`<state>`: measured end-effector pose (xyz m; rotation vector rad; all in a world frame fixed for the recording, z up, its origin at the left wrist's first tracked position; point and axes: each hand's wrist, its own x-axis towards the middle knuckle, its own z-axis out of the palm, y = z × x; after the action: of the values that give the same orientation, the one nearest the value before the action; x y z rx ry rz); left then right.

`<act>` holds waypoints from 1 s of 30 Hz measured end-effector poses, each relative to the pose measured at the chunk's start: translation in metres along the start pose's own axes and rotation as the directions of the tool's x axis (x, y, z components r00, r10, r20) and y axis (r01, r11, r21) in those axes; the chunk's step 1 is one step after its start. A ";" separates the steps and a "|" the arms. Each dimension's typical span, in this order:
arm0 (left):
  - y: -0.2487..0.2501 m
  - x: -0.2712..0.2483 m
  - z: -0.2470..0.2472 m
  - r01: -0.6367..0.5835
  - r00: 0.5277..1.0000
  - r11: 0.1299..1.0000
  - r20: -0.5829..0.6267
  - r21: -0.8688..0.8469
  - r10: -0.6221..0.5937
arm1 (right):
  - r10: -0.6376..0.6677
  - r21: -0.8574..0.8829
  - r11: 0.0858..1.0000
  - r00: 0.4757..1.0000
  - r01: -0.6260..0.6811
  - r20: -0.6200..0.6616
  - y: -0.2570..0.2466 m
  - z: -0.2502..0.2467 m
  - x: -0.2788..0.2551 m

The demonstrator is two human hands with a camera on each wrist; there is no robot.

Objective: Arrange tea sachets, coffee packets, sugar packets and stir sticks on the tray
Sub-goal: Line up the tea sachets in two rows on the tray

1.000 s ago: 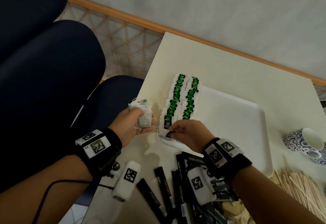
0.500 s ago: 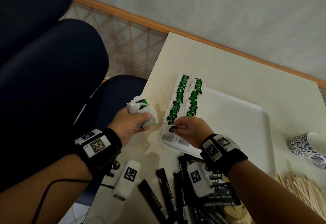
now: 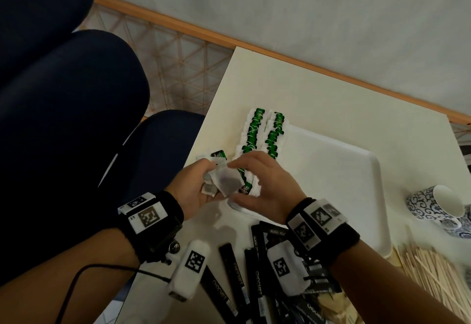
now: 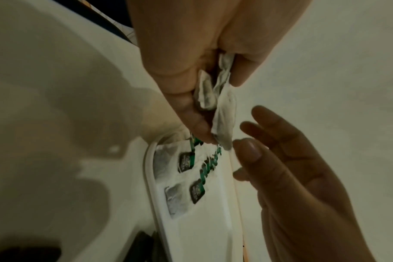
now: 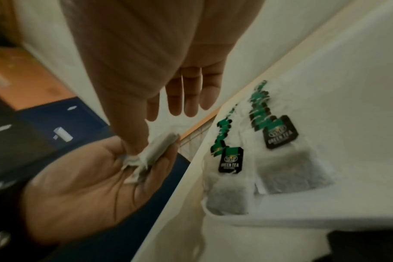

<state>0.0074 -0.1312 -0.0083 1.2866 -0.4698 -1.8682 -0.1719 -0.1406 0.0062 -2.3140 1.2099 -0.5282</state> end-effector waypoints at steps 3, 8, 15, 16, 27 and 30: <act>-0.001 -0.002 0.004 0.028 0.999 0.999 0.035 0.033 -0.029 | -0.127 -0.110 0.986 0.992 0.127 0.004 -0.001 0.008 -0.003; -0.001 -0.006 0.009 0.033 0.994 0.999 0.100 0.038 -0.036 | 0.081 0.063 0.995 0.992 -0.075 -0.095 -0.002 0.003 -0.005; -0.008 -0.011 0.010 -0.012 0.990 0.993 0.144 0.115 -0.004 | 0.417 0.655 0.692 0.909 -0.303 -0.021 -0.008 0.003 -0.007; -0.009 -0.011 0.010 -0.016 0.987 0.994 0.163 0.107 -0.002 | 0.411 0.688 0.664 0.911 -0.293 -0.009 -0.010 0.004 -0.006; -0.012 -0.004 0.005 -0.089 0.996 0.969 0.050 0.231 0.079 | 0.297 0.445 0.858 0.955 -0.256 -0.024 -0.014 -0.008 -0.011; -0.016 -0.001 0.003 -0.071 0.997 0.965 0.016 0.252 0.069 | 0.331 0.448 0.844 0.943 -0.294 -0.005 -0.009 -0.011 -0.010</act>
<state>-0.0017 -0.1211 -0.0170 1.4086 -0.7680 -1.7967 -0.1773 -0.1299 0.0194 -1.6866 1.3144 -0.7002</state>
